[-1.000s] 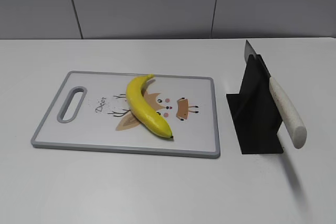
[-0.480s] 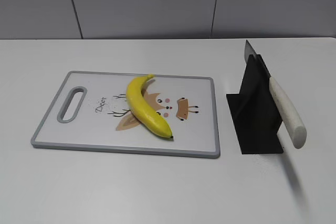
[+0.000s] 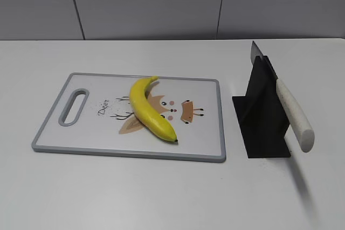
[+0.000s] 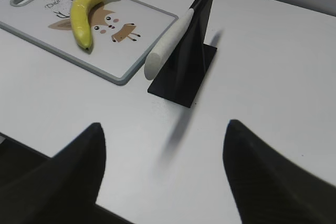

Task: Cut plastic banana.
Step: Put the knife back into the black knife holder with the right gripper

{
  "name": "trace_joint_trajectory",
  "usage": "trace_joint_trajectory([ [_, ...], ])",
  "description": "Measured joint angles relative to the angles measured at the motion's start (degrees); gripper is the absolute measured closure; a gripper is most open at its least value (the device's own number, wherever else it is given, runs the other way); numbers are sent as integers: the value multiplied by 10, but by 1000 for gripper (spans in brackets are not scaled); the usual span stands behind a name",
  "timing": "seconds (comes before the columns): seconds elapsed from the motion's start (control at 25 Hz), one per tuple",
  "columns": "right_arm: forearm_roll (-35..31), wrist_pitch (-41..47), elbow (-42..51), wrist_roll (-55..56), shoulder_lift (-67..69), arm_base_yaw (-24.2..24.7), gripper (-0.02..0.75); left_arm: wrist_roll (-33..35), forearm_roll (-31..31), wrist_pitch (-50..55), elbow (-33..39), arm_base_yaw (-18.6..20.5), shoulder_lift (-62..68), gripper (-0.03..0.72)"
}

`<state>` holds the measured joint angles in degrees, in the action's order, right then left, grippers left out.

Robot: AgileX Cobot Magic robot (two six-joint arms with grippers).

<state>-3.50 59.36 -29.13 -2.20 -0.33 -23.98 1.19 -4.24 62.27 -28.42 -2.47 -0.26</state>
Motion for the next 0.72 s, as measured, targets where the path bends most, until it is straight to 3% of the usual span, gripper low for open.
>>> trace_joint_trajectory([
  [0.28, -10, 1, 0, -1, 0, 14, 195, 11, 13, 0, 0, 0, 0, 115],
  [0.48, -18, 1, 0, -1, 0, 99, 197, 53, 46, 0, 0, 0, 0, 115],
  [0.72, -19, 1, 0, -1, 0, 210, 197, 60, 49, 0, 0, 0, 0, 115],
])
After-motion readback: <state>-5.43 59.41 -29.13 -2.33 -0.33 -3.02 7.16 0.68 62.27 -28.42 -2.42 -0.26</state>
